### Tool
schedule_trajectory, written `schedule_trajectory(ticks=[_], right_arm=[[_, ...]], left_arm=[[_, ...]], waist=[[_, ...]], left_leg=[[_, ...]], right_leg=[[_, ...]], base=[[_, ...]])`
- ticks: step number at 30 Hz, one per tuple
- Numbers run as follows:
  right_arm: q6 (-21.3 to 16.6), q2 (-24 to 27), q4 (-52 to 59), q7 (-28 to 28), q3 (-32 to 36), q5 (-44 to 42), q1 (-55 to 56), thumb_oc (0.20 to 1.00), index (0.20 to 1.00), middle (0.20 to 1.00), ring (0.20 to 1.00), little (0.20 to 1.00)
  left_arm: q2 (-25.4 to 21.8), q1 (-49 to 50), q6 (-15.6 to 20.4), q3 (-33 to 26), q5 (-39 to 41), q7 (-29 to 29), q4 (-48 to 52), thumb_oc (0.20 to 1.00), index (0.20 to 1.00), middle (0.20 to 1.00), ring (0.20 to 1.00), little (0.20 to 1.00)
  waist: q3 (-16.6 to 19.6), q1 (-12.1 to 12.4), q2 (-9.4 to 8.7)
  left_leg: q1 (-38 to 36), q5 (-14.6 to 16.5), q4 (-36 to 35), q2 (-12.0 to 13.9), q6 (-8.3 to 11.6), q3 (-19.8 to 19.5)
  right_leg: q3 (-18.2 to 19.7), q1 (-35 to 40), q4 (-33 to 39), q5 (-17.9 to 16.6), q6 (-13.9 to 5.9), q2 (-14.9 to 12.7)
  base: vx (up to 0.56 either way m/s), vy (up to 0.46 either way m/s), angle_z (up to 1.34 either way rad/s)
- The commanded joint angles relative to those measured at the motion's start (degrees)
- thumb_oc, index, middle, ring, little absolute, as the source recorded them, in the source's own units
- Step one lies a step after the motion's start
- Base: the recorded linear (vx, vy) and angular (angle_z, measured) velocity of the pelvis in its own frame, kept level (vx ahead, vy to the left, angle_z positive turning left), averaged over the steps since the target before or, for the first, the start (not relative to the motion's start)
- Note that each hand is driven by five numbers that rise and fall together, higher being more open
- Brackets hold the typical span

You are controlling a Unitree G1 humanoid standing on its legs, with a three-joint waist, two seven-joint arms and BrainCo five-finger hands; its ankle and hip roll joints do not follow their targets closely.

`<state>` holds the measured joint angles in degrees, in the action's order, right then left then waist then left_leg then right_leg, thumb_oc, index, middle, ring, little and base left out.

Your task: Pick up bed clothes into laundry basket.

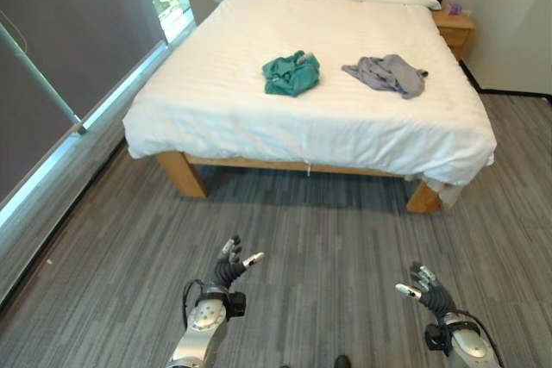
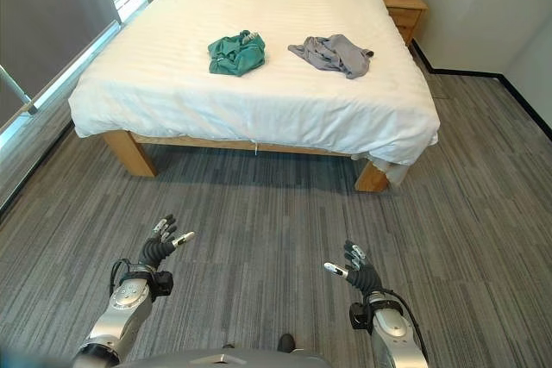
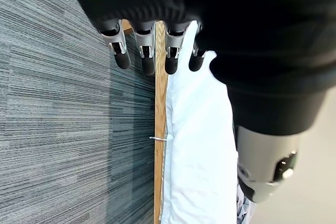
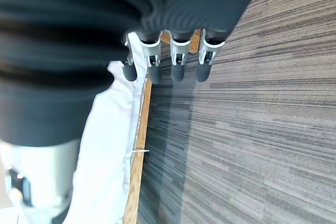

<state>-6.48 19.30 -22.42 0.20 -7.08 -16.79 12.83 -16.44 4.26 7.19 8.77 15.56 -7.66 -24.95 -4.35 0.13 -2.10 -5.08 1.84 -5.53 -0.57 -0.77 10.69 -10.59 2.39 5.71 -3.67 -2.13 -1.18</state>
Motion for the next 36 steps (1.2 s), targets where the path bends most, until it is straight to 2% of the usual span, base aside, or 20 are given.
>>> schedule_trajectory(ticks=[1,2,3,6,9,10,11,13,15,16,17,18,20,21,23,25,27,32,35,36], right_arm=[[-3.1,0.3,-0.6,-1.3,1.5,-4.7,-4.3,1.000,1.000,1.000,1.000,1.000],[-3.2,-0.1,-0.2,-1.2,1.4,-6.2,-4.9,1.000,1.000,1.000,1.000,1.000],[-3.3,-0.4,-0.1,-1.3,0.6,-6.2,-5.6,1.000,1.000,1.000,1.000,1.000],[-2.9,-1.1,0.2,-1.1,-0.8,-5.9,-6.1,1.000,1.000,1.000,1.000,1.000],[-2.4,-1.5,0.1,-0.8,-1.1,-5.6,-5.6,1.000,1.000,1.000,1.000,1.000],[-2.5,-1.4,-0.3,-0.7,-0.8,-6.2,-4.8,1.000,1.000,1.000,1.000,1.000],[-2.5,-1.3,-0.3,-0.7,-0.8,-6.2,-4.8,1.000,1.000,1.000,1.000,1.000],[-2.3,-1.1,-0.3,-0.4,-0.5,-6.0,-4.3,1.000,1.000,1.000,1.000,1.000],[-2.1,-0.6,0.4,0.0,0.0,-5.5,-3.6,1.000,1.000,1.000,1.000,1.000],[-2.0,-0.2,1.7,0.3,0.6,-5.6,-2.9,1.000,1.000,1.000,1.000,1.000],[-2.1,1.3,1.2,0.6,0.6,-5.4,-3.4,1.000,1.000,1.000,1.000,1.000],[-2.3,2.1,0.6,0.4,0.0,-5.4,-4.1,1.000,1.000,1.000,1.000,1.000],[-2.0,3.7,1.6,0.4,0.0,-5.9,-5.5,1.000,1.000,1.000,1.000,1.000],[-2.3,3.9,2.4,0.6,0.2,-7.8,-5.6,1.000,1.000,1.000,1.000,1.000],[-2.2,5.0,2.0,0.4,0.3,-8.5,-5.9,1.000,1.000,1.000,1.000,1.000],[-2.1,5.6,1.4,-0.3,0.6,-7.8,-6.0,1.000,1.000,1.000,1.000,1.000],[-2.3,6.9,1.8,-1.0,2.6,-6.9,-5.9,1.000,1.000,1.000,1.000,1.000],[-2.4,7.6,1.5,-0.4,3.6,-4.1,-5.6,1.000,1.000,1.000,1.000,1.000],[-2.2,7.1,1.8,0.1,4.2,-3.4,-5.7,1.000,1.000,1.000,1.000,1.000],[-2.0,6.6,2.4,0.4,3.9,-2.9,-5.6,1.000,1.000,1.000,1.000,1.000]], left_arm=[[-2.8,-3.9,3.4,-0.2,0.6,-0.5,1.1,1.000,1.000,1.000,1.000,1.000],[-3.5,-4.3,3.0,-0.3,0.1,-0.7,1.8,1.000,1.000,1.000,1.000,1.000],[-4.0,-4.6,2.9,-0.7,0.1,-1.2,1.8,1.000,1.000,1.000,1.000,1.000],[-4.3,-4.8,2.7,-1.7,0.2,-1.8,2.0,1.000,1.000,1.000,1.000,1.000],[-4.2,-5.2,2.8,-2.1,0.1,-1.8,1.4,1.000,1.000,1.000,1.000,1.000],[-4.1,-6.1,3.0,-1.6,-0.3,-1.8,0.4,1.000,1.000,1.000,1.000,1.000],[-4.1,-6.1,3.1,-1.5,-0.3,-1.8,0.3,1.000,1.000,1.000,1.000,1.000],[-3.7,-7.2,3.1,-1.3,-0.6,-1.6,-1.4,1.000,1.000,1.000,1.000,1.000],[-3.0,-7.6,3.0,-0.8,-1.4,-1.5,-1.5,1.000,1.000,1.000,1.000,1.000],[-2.7,-7.5,2.9,-0.5,-1.2,-1.0,-1.0,1.000,1.000,1.000,1.000,1.000],[-1.9,-7.4,2.8,0.3,-1.5,-0.7,-1.0,1.000,1.000,1.000,1.000,1.000],[-1.5,-7.2,2.9,0.7,-1.0,-0.5,-0.8,1.000,1.000,1.000,1.000,1.000],[-0.9,-7.2,2.4,0.4,0.6,-0.2,-0.6,1.000,1.000,1.000,1.000,1.000],[-1.0,-7.3,2.5,0.4,2.1,0.3,-0.4,1.000,1.000,1.000,1.000,1.000],[-1.0,-7.7,2.3,1.0,2.1,0.7,0.1,1.000,1.000,1.000,1.000,1.000],[-0.9,-8.2,2.2,1.2,1.8,0.7,-0.3,1.000,1.000,1.000,1.000,1.000],[-0.3,-8.1,2.3,1.8,3.4,1.6,-1.6,1.000,1.000,1.000,1.000,1.000],[-0.7,-5.2,2.2,1.5,0.5,2.7,-1.1,1.000,1.000,1.000,1.000,1.000],[-1.2,-4.3,2.1,1.1,-0.9,3.7,0.0,1.000,1.000,1.000,1.000,1.000],[-1.4,-3.6,2.1,0.7,-0.7,3.8,0.4,1.000,1.000,1.000,1.000,1.000]], waist=[[-0.8,0.2,-0.45],[-2.4,0.1,-0.02],[-3.7,0.2,0.10],[-6.2,-0.4,1.39],[-6.8,-2.4,0.89],[-6.6,-4.8,0.44],[-6.9,-4.9,0.89],[-6.3,-6.8,0.62],[-5.6,-8.0,1.06],[-5.2,-8.0,1.21],[-4.7,-7.9,2.23],[-4.9,-7.9,2.89],[-5.1,-7.5,1.15],[-6.0,-6.3,-0.38],[-7.6,-4.3,-1.68],[-7.8,-3.5,-1.81],[-7.7,-1.7,-1.41],[-4.9,2.0,-0.01],[-3.8,2.9,0.08],[-2.9,3.0,-0.11]], left_leg=[[3.4,-2.9,0.5,0.7,2.29,-0.4],[3.6,-2.5,0.5,0.3,1.06,-0.7],[3.3,-2.2,0.5,0.2,0.30,-0.1],[2.0,-1.2,0.5,1.3,-0.37,0.8],[-2.1,0.7,0.5,1.6,1.30,0.6],[-5.6,2.5,0.5,1.5,2.93,-1.2],[-6.0,2.8,0.5,2.0,3.04,-1.3],[-9.5,4.4,0.5,2.9,4.56,-2.5],[-12.5,5.1,0.5,4.5,5.70,-3.6],[-12.9,3.9,0.5,4.9,6.23,-4.2],[-12.6,-0.1,6.5,7.3,7.83,-5.1],[-10.8,-4.8,13.7,8.2,9.12,-5.9],[-2.5,-14.6,33.2,9.8,10.66,-4.9],[2.0,-16.1,41.3,9.8,10.55,-4.6],[7.7,-15.1,46.3,11.5,9.59,-1.9],[10.5,-15.3,44.8,12.8,9.45,0.2],[18.0,-14.7,35.6,14.4,10.02,1.8],[19.1,-16.3,10.9,6.1,8.77,0.5],[18.6,-18.2,7.8,5.2,8.46,4.8],[17.4,-16.3,6.3,4.7,7.21,4.9]], right_leg=[[1.5,-0.2,-5.2,-0.3,-8.41,-7.9],[3.4,-6.1,-15.5,-2.5,-8.94,-8.6],[2.3,-9.8,-22.5,-5.1,-9.52,-9.8],[1.2,-18.8,-34.4,-10.1,-10.71,-11.3],[-0.1,-22.8,-25.8,-8.9,-10.02,-11.7],[0.9,-23.6,-16.1,-8.6,-9.86,-9.8],[0.5,-22.8,-15.5,-8.7,-9.85,-9.4],[0.2,-24.7,-7.6,-11.1,-10.52,-8.7],[-2.0,-25.7,-5.4,-13.5,-11.36,-8.7],[-1.5,-24.7,-6.2,-12.7,-10.89,-8.3],[-3.2,-23.2,-8.8,-11.4,-8.69,-7.0],[-3.3,-22.1,-10.2,-10.3,-7.05,-6.0],[-4.6,-18.1,-10.4,-6.9,-3.37,-6.1],[-4.2,-15.5,-9.9,-5.2,-1.59,-5.8],[-3.2,-10.7,-8.3,-2.5,-0.45,-4.6],[-3.0,-8.3,-7.0,-1.6,-0.22,-4.3],[-3.5,-3.1,-4.8,0.1,-1.19,-4.6],[-1.6,4.0,-1.4,2.3,-2.77,-1.9],[-0.8,6.8,-0.7,3.1,-2.95,-0.2],[-0.3,7.3,-0.7,3.9,-3.43,-0.3]], base=[[-0.06,0.170,-0.13],[-0.08,0.210,-0.25],[-0.08,0.218,-0.25],[0.11,0.118,-0.32],[0.44,-0.064,-0.02],[0.49,-0.124,0.09],[0.54,-0.152,0.19],[0.47,-0.149,0.47],[0.51,-0.205,0.39],[0.54,-0.310,0.40],[0.50,-0.330,0.52],[0.53,-0.394,0.64],[0.42,-0.440,0.73],[0.42,-0.500,0.43],[0.34,-0.363,-0.09],[0.38,-0.225,-0.62],[0.65,-0.191,-0.10],[0.48,-0.021,-0.02],[0.45,-0.056,-0.43],[0.38,0.005,-0.41]])
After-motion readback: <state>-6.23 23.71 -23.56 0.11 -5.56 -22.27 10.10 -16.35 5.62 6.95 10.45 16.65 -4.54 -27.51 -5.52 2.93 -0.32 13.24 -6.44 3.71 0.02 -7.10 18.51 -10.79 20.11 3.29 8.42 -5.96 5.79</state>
